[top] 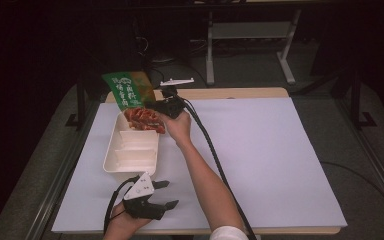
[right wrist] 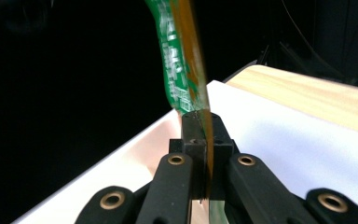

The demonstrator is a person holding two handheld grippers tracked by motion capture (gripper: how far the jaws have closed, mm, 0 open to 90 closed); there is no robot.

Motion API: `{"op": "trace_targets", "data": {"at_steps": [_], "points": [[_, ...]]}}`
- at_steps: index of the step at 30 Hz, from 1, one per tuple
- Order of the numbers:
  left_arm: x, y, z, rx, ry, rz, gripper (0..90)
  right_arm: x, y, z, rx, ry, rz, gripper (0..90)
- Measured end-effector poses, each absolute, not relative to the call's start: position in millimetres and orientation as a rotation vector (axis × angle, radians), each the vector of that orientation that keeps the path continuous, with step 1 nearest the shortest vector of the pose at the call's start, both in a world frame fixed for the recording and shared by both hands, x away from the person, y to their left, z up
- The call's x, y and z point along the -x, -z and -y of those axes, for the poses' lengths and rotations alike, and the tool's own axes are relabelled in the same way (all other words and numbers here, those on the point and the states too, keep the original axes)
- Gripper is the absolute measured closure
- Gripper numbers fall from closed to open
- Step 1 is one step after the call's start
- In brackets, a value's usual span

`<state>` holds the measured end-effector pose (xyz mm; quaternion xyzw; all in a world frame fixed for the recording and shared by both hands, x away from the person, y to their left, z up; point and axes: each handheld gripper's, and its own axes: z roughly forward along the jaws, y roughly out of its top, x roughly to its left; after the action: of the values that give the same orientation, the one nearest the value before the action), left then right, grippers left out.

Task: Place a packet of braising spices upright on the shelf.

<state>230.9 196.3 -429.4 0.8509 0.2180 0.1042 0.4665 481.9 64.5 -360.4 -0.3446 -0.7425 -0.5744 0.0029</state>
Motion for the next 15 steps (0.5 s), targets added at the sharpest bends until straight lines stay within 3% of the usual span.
{"op": "trace_targets", "data": {"at_steps": [4, 15], "points": [[-231.8, 430.0, -195.5, -2.087, -0.250, -0.540, 31.4, -478.3, 354.8, -67.8, 1.037, 1.786, 2.377, 89.2], [-231.1, 429.6, -194.3, -2.089, -0.252, -0.532, 31.4, -481.8, 380.5, -70.0, 1.210, 1.852, 2.150, 89.3]]}}
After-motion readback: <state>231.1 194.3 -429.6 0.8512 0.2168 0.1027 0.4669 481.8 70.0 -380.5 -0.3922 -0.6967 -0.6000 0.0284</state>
